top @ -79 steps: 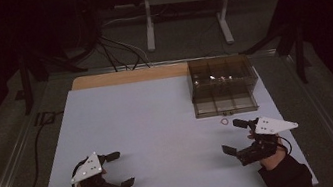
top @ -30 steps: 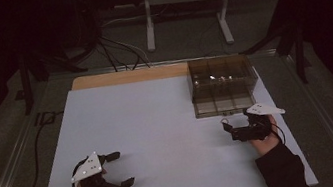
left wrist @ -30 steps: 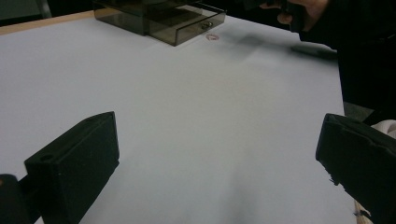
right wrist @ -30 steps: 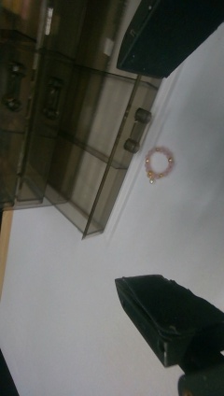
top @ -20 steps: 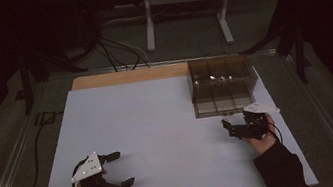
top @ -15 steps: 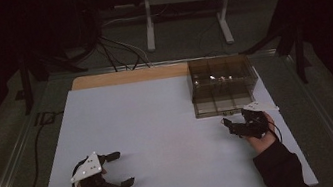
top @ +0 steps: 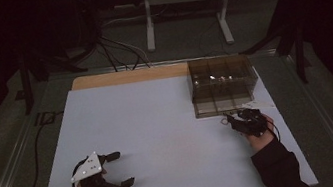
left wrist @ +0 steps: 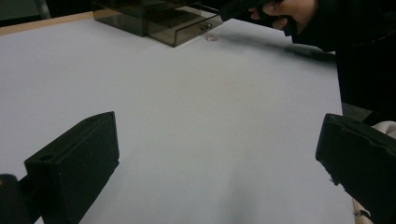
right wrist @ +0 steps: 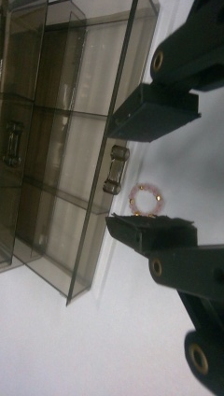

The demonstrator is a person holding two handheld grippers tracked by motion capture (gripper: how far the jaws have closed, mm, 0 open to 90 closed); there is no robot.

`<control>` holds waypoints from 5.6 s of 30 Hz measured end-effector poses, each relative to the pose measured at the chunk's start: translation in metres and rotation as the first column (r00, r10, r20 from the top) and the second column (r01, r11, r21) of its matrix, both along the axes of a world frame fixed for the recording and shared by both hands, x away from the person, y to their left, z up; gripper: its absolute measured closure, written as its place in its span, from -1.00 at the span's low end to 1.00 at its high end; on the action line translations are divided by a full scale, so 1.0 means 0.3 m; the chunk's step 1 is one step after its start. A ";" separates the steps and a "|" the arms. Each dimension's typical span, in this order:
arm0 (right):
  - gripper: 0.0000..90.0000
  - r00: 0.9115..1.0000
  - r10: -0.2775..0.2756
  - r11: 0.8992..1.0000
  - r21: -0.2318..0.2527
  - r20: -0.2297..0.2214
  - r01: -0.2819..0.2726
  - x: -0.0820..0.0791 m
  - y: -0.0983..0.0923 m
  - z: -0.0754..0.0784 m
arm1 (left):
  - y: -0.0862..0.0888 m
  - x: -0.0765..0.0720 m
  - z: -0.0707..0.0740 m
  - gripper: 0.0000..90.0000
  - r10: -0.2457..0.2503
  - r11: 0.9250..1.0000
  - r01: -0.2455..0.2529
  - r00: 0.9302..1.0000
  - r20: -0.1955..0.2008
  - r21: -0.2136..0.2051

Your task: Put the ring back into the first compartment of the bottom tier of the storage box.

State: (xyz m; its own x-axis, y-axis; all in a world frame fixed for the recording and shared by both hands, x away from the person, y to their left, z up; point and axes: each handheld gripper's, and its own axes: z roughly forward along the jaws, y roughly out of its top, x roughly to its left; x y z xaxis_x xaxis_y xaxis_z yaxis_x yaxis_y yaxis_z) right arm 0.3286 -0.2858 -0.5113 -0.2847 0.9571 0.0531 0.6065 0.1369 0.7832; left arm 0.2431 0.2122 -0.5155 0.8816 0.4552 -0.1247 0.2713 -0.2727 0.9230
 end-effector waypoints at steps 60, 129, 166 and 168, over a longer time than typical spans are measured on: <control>0.93 0.994 0.044 0.993 -0.108 -0.099 -0.054 0.047 0.072 -0.069 | 0.003 0.001 0.000 -0.98 -0.001 1.000 0.001 1.000 -0.005 -0.005; 0.93 0.995 0.101 0.995 -0.023 0.001 -0.100 0.032 0.120 0.092 | 0.002 0.004 0.000 -0.99 0.007 1.000 -0.007 1.000 -0.005 -0.011; 0.93 0.997 0.074 0.997 0.001 -0.021 -0.074 0.163 0.166 0.086 | 0.004 0.004 -0.002 -0.99 0.005 1.000 -0.005 1.000 -0.008 -0.011; 0.93 0.997 0.071 0.997 0.005 -0.024 -0.071 0.169 0.167 0.085 | 0.003 0.004 -0.001 -0.99 0.005 1.000 -0.005 1.000 -0.007 -0.017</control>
